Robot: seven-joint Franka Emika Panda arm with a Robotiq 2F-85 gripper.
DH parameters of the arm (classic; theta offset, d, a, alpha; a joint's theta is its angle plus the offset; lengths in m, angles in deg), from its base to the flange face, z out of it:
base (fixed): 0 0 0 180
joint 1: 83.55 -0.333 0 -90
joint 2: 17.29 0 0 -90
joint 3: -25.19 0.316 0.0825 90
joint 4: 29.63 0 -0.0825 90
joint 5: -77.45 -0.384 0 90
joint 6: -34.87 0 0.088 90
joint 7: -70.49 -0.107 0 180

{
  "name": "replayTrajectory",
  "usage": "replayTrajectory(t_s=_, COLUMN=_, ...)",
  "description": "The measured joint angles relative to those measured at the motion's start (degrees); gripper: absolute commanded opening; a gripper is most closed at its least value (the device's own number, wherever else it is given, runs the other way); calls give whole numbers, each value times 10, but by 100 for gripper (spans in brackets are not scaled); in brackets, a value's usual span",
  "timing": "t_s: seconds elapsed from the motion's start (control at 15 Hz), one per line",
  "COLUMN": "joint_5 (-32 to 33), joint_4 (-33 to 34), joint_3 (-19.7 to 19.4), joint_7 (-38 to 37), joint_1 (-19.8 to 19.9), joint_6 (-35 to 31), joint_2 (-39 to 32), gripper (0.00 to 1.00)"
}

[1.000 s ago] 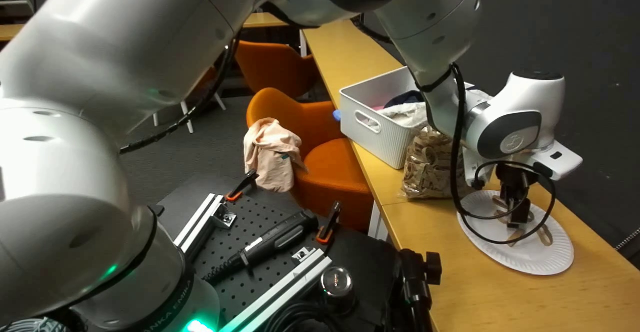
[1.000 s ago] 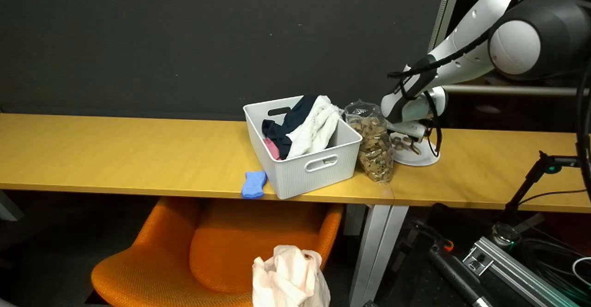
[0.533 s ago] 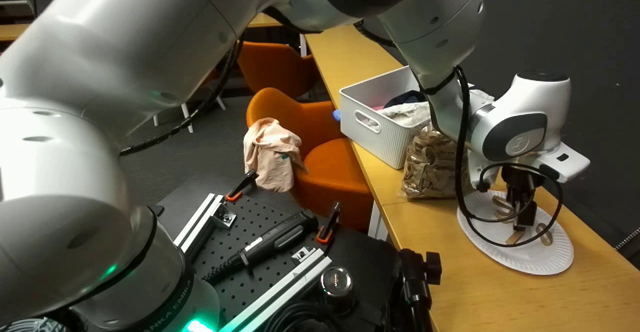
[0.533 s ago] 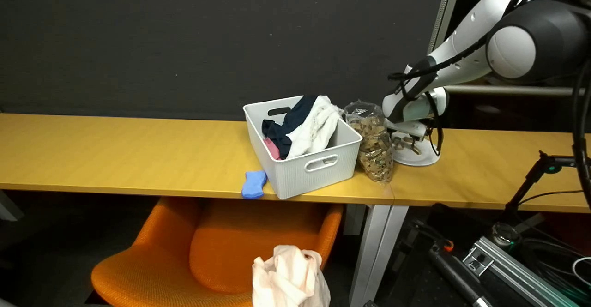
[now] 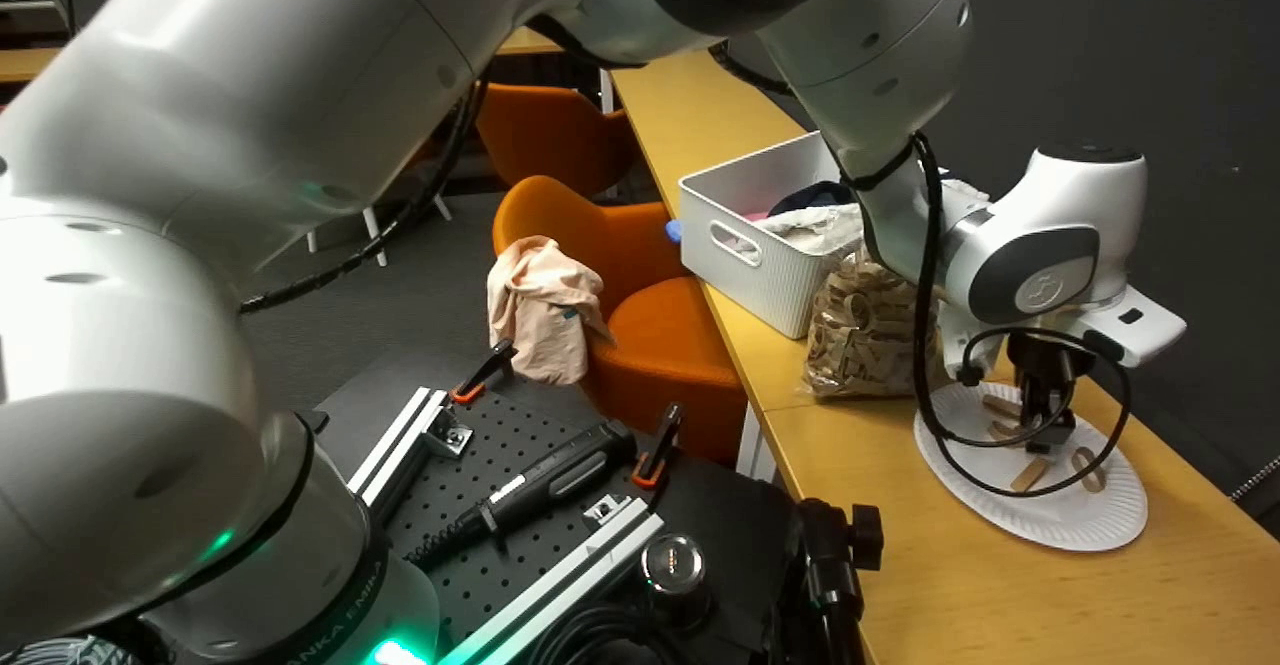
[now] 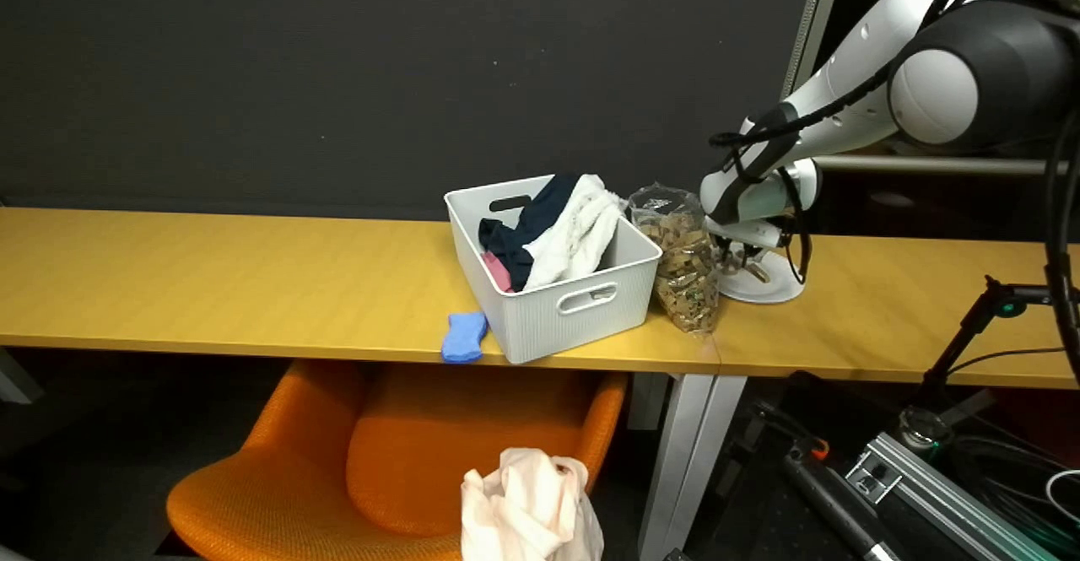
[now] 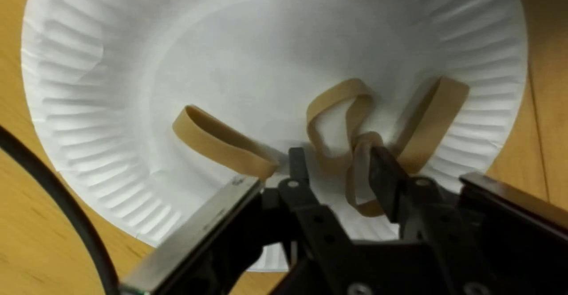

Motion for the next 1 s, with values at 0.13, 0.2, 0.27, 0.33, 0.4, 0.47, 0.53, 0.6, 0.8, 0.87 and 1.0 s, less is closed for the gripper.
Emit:
replayTrajectory(t_s=0.13, joint_5=0, joint_4=0, joint_3=-1, joint_7=0, joint_1=0, joint_6=0, joint_2=-1, gripper=0)
replayTrajectory(t_s=0.2, joint_5=0, joint_4=0, joint_3=-1, joint_7=0, joint_1=0, joint_6=0, joint_2=-2, gripper=0)
replayTrajectory(t_s=0.27, joint_5=0, joint_4=0, joint_3=-1, joint_7=-1, joint_1=0, joint_6=0, joint_2=-2, gripper=0)
replayTrajectory(t_s=0.33, joint_5=0, joint_4=0, joint_3=-1, joint_7=-1, joint_1=0, joint_6=0, joint_2=-2, gripper=0)
replayTrajectory(t_s=0.4, joint_5=0, joint_4=0, joint_3=-2, joint_7=-1, joint_1=0, joint_6=0, joint_2=-2, gripper=0)
replayTrajectory(t_s=0.47, joint_5=0, joint_4=0, joint_3=-2, joint_7=-1, joint_1=0, joint_6=0, joint_2=-2, gripper=0)
replayTrajectory(t_s=0.53, joint_5=0, joint_4=-1, joint_3=-3, joint_7=-1, joint_1=0, joint_6=0, joint_2=0, gripper=0)
replayTrajectory(t_s=0.6, joint_5=0, joint_4=-1, joint_3=-3, joint_7=-1, joint_1=-1, joint_6=0, joint_2=2, gripper=0)
replayTrajectory(t_s=0.8, joint_5=0, joint_4=-6, joint_3=-4, joint_7=-1, joint_1=-1, joint_6=0, joint_2=15, gripper=0)
replayTrajectory(t_s=0.87, joint_5=0, joint_4=-9, joint_3=-4, joint_7=-1, joint_1=-2, joint_6=0, joint_2=20, gripper=0)
replayTrajectory(t_s=1.0, joint_5=0, joint_4=-17, joint_3=-4, joint_7=-1, joint_1=-6, joint_6=0, joint_2=32, gripper=0)
